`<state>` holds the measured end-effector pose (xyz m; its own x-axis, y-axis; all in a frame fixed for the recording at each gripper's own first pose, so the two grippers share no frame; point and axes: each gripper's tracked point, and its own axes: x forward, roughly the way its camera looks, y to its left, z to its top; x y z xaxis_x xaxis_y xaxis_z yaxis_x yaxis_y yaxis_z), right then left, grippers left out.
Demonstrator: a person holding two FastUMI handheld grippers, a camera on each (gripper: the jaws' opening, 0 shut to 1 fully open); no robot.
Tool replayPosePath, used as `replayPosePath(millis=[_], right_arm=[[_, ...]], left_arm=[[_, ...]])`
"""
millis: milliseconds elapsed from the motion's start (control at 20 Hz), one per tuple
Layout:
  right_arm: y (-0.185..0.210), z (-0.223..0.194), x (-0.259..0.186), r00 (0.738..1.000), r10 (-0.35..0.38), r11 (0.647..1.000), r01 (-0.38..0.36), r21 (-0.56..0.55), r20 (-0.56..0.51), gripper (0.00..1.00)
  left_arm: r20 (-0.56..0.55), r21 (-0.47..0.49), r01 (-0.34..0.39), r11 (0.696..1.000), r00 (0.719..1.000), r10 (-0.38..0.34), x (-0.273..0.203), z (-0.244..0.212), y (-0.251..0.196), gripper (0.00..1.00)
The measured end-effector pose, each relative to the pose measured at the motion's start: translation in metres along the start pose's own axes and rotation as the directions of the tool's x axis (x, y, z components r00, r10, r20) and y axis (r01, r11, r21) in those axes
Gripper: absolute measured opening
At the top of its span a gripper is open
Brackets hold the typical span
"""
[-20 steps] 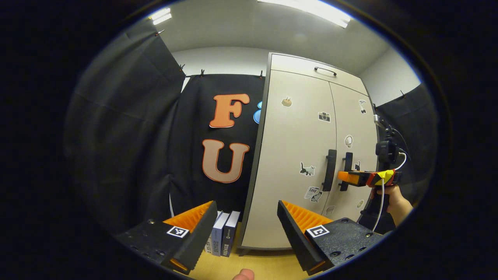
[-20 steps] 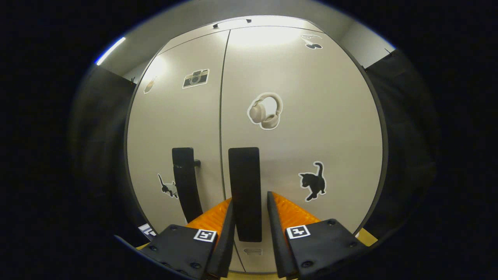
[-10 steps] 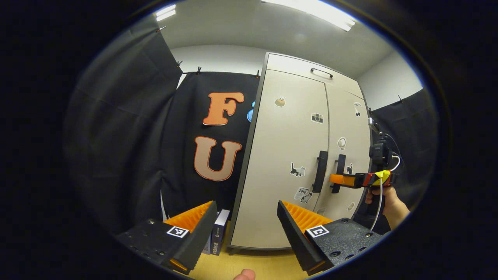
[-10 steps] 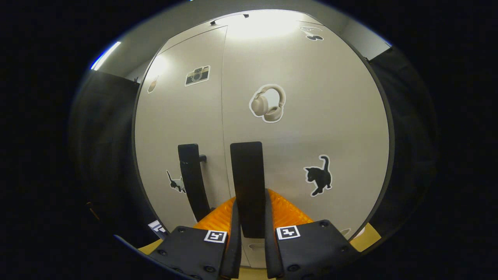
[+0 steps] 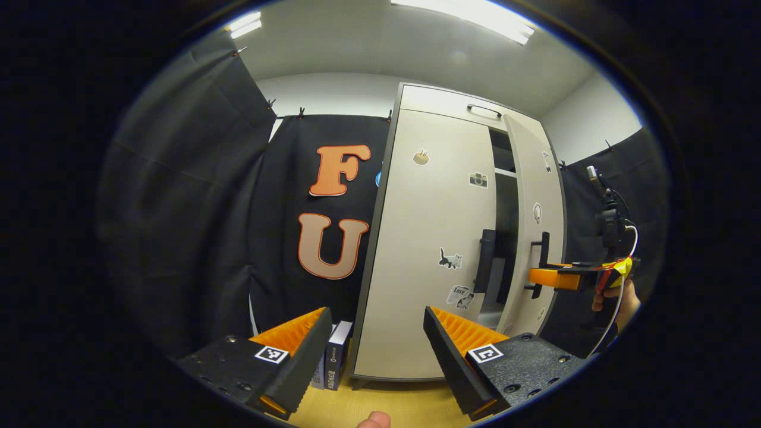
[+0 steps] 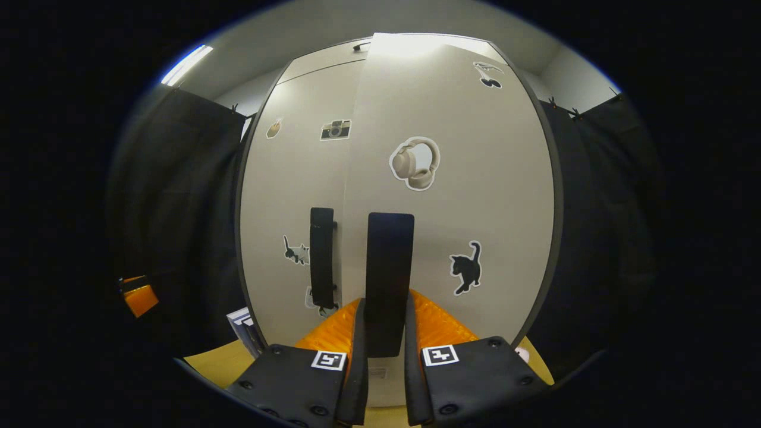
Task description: Open the right door of the double-door shoe cabinet with the right hand, and open the left door with the left hand.
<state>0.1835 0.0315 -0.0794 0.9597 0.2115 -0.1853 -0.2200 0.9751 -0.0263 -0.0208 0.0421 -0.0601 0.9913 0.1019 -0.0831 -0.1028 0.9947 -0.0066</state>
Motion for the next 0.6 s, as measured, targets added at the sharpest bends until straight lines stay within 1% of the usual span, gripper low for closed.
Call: replayPosePath(millis=[100,250,300,350,400,450,500,600], right_arm=[[-0.001,-0.001,-0.009,1.0,0.017,1.0,-0.017,0.022,-0.004,0.34],[-0.002,-0.005,-0.028,0.998,0.06,0.993,-0.059,0.097,-0.006,0.33],[0.006,-0.004,-0.037,0.99,0.139,0.982,-0.14,0.124,0.016,0.34],[0.003,-0.013,-0.05,0.989,0.146,0.982,-0.142,0.127,-0.021,0.34],[-0.022,-0.017,-0.058,0.998,0.066,0.997,-0.065,0.043,-0.022,0.09],[-0.041,-0.013,-0.06,1.0,0.019,0.999,-0.019,-0.034,0.007,0.08],[-0.049,-0.01,-0.062,1.0,-0.007,0.999,0.008,-0.035,0.021,0.09],[-0.042,0.004,-0.074,0.999,0.038,0.998,-0.04,0.054,0.039,0.09]], left_arm=[[-0.002,0.002,-0.003,1.0,1.0,0.003,-0.001,-0.001,-0.002,0.94],[0.011,-0.001,-0.001,1.0,1.0,0.001,-0.001,0.002,-0.009,0.94],[0.015,-0.005,0.005,1.0,1.0,-0.005,-0.002,0.001,-0.012,0.94],[0.015,-0.008,0.01,1.0,1.0,-0.01,0.0,0.0,-0.016,0.95],[0.014,-0.014,0.019,1.0,1.0,-0.018,0.003,-0.001,-0.021,0.94],[0.013,-0.023,0.038,0.999,0.999,-0.038,0.006,-0.003,-0.03,0.94],[0.004,-0.037,0.062,0.997,0.998,-0.061,0.008,-0.006,-0.04,0.94],[-0.018,-0.079,0.09,0.993,0.996,-0.092,0.009,-0.013,-0.054,0.94]])
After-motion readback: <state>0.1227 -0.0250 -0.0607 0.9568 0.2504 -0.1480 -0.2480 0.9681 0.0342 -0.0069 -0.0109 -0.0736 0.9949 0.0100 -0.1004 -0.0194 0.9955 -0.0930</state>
